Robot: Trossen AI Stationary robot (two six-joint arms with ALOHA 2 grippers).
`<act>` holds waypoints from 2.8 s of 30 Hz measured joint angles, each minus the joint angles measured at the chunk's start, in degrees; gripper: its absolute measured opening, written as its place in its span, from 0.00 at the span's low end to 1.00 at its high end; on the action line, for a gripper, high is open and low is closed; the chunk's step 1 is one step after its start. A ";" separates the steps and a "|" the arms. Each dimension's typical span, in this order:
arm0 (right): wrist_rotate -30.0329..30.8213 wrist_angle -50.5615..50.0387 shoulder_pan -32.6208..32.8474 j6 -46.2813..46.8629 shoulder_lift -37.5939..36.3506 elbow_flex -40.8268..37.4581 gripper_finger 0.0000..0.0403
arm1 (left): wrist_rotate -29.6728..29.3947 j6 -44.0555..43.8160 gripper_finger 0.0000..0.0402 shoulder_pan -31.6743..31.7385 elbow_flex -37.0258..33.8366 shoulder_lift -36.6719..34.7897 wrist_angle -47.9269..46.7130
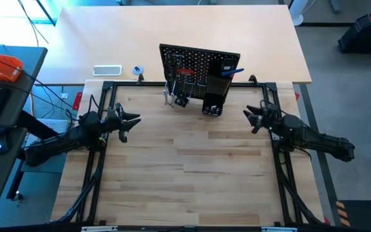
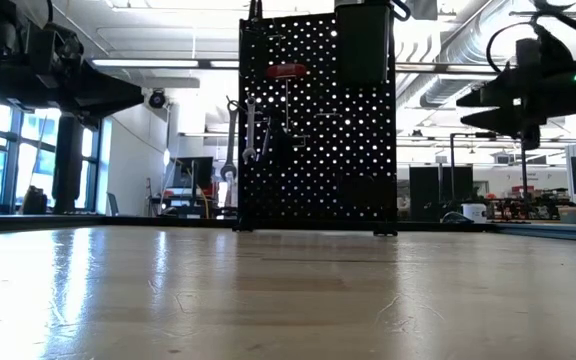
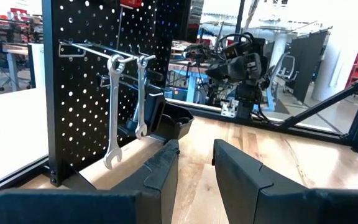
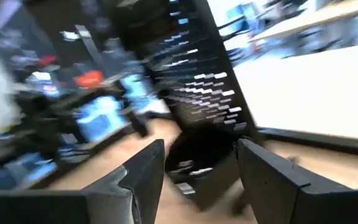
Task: Hang tools onto peg board
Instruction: Return to home position
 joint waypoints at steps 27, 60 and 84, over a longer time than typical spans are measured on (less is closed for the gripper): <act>6.76 -2.21 0.00 -11.61 0.10 0.00 0.48 | 0.00 -0.02 0.23 0.00 0.00 0.02 0.00; 6.76 -2.23 -0.02 -11.63 0.10 -0.02 0.48 | -0.02 -0.02 0.23 0.00 0.00 0.02 0.02; 6.75 -2.25 -0.01 -11.65 0.10 -0.02 0.48 | -0.01 -0.02 0.23 0.01 0.00 0.01 0.01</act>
